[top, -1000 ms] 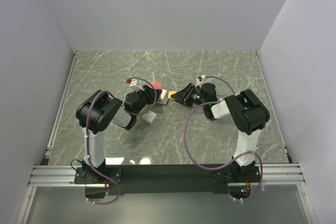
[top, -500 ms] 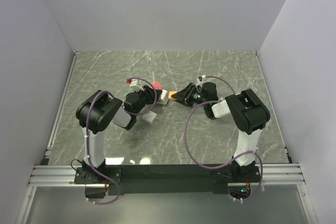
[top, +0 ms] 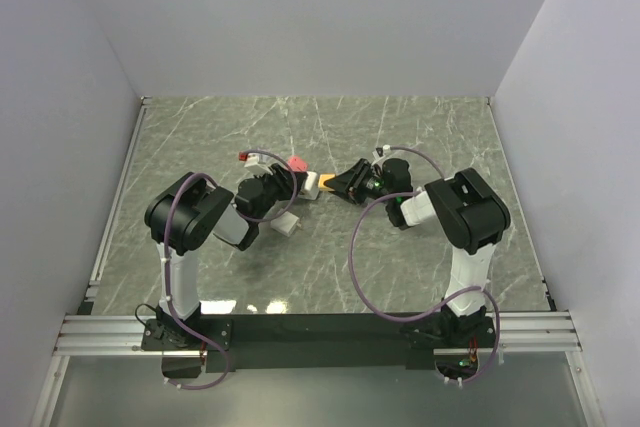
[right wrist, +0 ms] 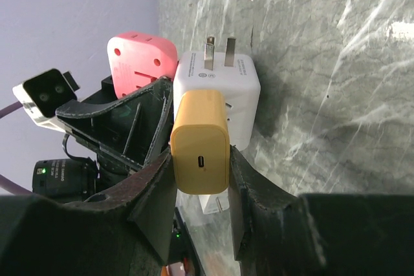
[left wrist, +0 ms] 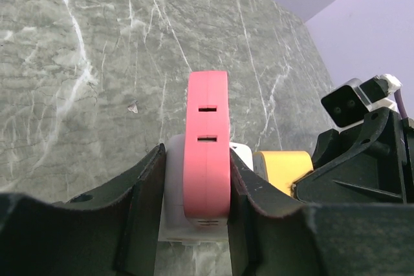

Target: Insert the plug

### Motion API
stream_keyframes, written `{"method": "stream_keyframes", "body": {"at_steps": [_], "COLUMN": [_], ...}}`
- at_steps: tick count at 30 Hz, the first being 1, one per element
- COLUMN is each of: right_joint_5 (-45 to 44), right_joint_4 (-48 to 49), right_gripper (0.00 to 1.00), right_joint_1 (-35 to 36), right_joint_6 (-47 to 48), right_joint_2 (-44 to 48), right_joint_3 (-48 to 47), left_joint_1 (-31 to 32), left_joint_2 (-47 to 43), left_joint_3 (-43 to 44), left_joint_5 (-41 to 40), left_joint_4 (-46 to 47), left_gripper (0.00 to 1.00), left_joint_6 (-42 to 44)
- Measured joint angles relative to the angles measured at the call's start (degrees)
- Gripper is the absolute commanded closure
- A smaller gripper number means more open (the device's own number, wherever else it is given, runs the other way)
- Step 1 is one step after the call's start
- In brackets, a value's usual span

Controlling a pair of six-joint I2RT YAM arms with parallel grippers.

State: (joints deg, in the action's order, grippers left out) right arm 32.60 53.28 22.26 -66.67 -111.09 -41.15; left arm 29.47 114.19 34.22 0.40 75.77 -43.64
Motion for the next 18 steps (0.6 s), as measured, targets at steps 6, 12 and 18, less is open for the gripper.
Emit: {"method": "stream_keyframes", "body": {"at_steps": [6, 12, 18], "right_joint_5": [-0.2, -1.0, -3.5], "right_joint_4": [1.7, 0.6, -2.8], "right_gripper": [1.00, 1.00, 1.00], "right_joint_1": [0.0, 0.4, 1.2], "right_joint_6": [0.0, 1.7, 4.3], "right_joint_2": [-1.6, -2.5, -2.6], "right_joint_3": [-0.7, -2.9, -5.8], "left_joint_1": [-0.2, -0.9, -1.7], "left_joint_2": [0.7, 1.2, 2.5], "left_joint_3": [0.0, 0.5, 1.8], "left_joint_5": [-0.2, -0.1, -0.2], "left_joint_4": [1.2, 1.6, 2.3], "left_gripper": [0.65, 0.65, 0.66], "left_joint_6": [0.0, 0.5, 1.0]}}
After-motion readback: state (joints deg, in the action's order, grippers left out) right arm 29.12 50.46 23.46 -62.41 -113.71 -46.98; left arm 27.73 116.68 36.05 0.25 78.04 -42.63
